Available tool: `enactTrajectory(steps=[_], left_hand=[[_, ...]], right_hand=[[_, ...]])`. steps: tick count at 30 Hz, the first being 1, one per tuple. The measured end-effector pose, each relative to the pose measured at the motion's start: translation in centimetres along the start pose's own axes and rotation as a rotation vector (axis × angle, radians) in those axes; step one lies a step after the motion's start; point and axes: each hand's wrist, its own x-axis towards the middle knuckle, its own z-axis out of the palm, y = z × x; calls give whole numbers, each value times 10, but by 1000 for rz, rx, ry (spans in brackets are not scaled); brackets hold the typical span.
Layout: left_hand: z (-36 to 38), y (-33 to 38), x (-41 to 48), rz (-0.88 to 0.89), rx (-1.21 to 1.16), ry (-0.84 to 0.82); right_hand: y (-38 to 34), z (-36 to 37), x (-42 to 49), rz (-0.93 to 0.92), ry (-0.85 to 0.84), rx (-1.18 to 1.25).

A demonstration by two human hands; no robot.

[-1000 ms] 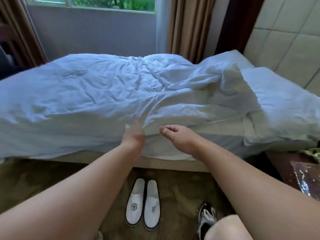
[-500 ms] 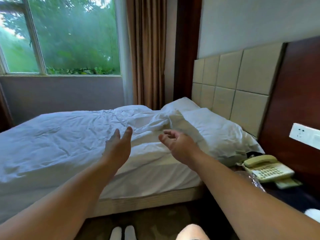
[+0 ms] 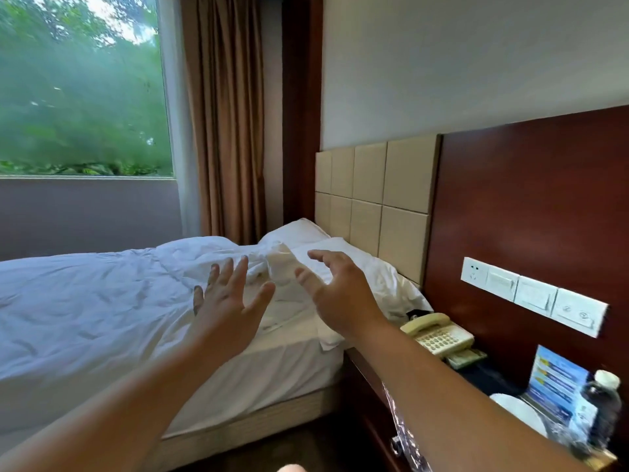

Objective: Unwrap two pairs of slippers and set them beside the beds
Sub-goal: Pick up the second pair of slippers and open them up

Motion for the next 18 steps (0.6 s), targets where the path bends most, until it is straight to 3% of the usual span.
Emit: enactTrajectory(steps=[4,11,14,18], left_hand=[[19,9,0,124,26,-3],[46,32,-8,334,117,2],[65,41,-14,423,144,-32],[101,49,-18,480,140,-111]], right_hand=[[11,-16,-6,-142,113,-243],[47,-37,-29,-215,205,-511],[77,-48,-46,-144,193,-532],[136,-67,-65,90,56,-647]])
